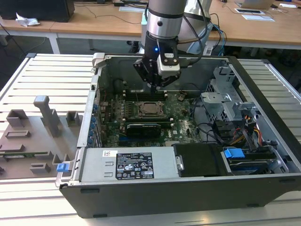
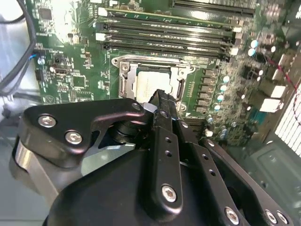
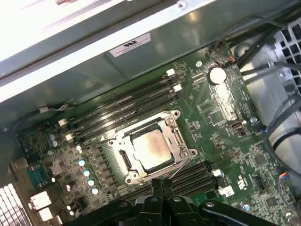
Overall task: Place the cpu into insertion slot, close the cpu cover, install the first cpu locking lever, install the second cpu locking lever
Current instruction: 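Install the first cpu locking lever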
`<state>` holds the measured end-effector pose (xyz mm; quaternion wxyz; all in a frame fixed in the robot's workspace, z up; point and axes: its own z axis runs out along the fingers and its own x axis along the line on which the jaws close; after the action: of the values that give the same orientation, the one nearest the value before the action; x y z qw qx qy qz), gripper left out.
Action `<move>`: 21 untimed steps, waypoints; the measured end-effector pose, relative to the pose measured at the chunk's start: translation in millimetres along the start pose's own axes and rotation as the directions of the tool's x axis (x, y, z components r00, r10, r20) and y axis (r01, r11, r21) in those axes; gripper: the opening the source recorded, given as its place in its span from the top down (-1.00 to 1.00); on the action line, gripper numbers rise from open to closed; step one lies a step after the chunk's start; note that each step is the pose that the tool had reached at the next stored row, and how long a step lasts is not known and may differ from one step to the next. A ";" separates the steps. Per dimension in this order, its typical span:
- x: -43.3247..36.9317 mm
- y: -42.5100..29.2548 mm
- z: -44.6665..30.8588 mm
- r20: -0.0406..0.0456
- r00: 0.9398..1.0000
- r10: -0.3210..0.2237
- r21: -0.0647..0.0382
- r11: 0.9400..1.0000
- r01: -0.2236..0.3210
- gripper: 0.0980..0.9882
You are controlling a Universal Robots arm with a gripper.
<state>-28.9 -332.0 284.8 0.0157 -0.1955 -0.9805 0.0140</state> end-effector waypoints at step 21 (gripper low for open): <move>0.0 0.0 0.0 0.013 0.877 -0.481 0.016 0.877 0.480 0.98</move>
<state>-28.9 -332.0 284.8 0.0117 0.0540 -0.9983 0.0175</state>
